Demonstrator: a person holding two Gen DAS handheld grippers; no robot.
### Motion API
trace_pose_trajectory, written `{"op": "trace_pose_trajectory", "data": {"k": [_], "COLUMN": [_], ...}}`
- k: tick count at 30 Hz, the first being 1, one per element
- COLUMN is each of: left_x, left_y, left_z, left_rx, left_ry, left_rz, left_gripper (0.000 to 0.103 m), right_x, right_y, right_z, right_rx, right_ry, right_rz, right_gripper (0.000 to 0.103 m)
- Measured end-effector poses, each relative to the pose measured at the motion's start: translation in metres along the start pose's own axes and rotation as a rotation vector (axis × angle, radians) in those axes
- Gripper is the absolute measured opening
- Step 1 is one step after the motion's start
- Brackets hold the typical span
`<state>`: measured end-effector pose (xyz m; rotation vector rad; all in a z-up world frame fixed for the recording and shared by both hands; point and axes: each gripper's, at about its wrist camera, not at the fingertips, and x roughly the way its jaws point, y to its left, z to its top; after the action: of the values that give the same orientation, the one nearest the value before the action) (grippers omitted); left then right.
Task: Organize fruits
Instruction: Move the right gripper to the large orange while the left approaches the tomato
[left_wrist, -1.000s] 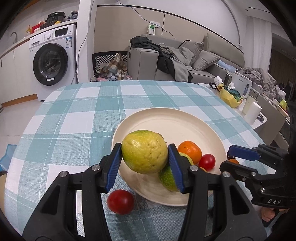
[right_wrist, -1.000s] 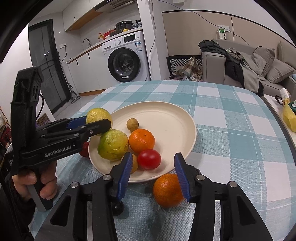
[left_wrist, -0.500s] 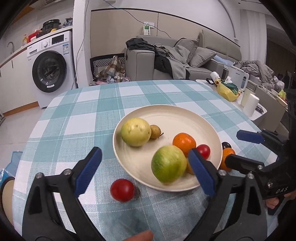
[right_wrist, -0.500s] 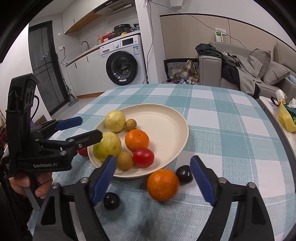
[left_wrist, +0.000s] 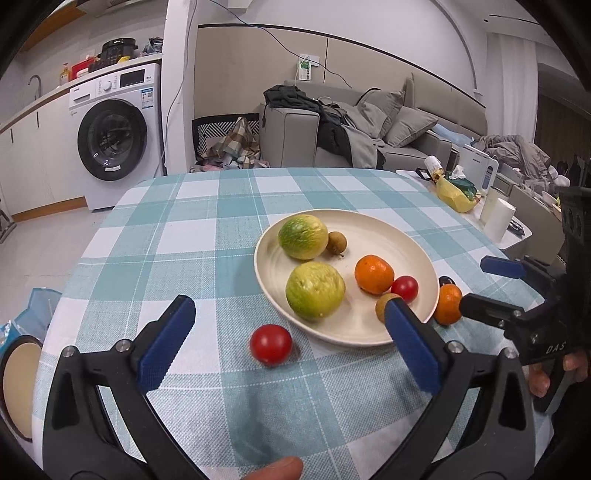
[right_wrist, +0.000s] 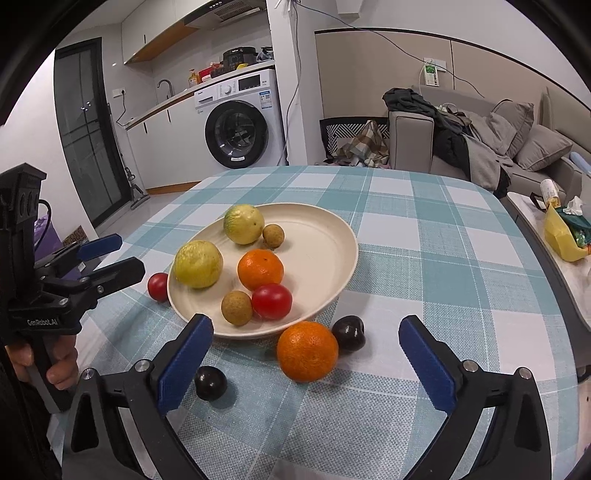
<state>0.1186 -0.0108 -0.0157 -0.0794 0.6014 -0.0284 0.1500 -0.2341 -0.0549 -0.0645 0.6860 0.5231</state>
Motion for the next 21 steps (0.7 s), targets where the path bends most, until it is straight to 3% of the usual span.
{"op": "trace_pose_trajectory", "data": {"k": [17, 19, 21], "left_x": [0.01, 0.011, 0.014], "left_y": [-0.004, -0.005, -0.004], "left_z": [-0.012, -0.012, -0.012], "left_rx": [0.056, 0.058, 0.053], "left_ry": [0.074, 0.08, 0.09], "left_rz": [0.025, 0.018, 0.014], "left_gripper": [0.102, 0.102, 0.102], "right_x": [0.008, 0.007, 0.006], "right_y": [-0.011, -0.012, -0.011], "right_z": [-0.004, -0.003, -0.003], "right_rx": [0.017, 0.02, 0.023], "right_ry": [0.07, 0.065, 0.064], "right_rz": [-0.016, 0.002, 0.019], "right_gripper": [0.103, 0.101, 0.094]}}
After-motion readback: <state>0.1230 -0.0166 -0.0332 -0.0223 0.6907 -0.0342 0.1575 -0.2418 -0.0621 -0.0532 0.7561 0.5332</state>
